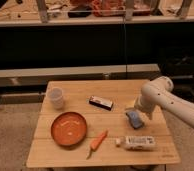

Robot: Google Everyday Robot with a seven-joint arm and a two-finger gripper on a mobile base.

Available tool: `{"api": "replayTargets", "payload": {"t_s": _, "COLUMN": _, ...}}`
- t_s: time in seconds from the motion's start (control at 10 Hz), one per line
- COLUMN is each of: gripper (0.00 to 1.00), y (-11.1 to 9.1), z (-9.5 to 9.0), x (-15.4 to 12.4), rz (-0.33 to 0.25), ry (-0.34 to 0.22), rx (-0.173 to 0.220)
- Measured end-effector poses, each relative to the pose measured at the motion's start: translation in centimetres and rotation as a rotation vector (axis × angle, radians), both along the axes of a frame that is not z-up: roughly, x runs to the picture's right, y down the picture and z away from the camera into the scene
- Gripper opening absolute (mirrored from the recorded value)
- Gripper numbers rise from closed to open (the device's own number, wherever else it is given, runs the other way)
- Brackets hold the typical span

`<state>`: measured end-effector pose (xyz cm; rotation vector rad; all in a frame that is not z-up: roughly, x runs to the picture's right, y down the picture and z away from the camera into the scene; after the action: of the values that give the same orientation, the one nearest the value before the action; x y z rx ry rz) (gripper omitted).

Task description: Wipe the white sponge on the table

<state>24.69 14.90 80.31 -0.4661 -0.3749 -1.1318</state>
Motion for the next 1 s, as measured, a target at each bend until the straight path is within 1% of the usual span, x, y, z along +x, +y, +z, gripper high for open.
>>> {"api": "replayTargets", "payload": {"t_s": 0.3, "gripper": 0.8, "y": 0.1, "z": 1.0, "x": 0.0, "rz": -0.057, "ry": -0.024, "rx": -0.011}}
{"api": "replayTargets", "payload": {"t_s": 0.4, "gripper": 0.8, "y": 0.1, "z": 1.1, "x": 0.1, "rz": -0.069, "ry": -0.026, "rx": -0.012}}
{"api": "replayTargets", "payload": {"t_s": 1.0, "gripper": 0.8, "y": 0.8, "z": 2.6, "x": 0.3, "rz": -0.159, "ry": -0.078, "rx": -0.026}}
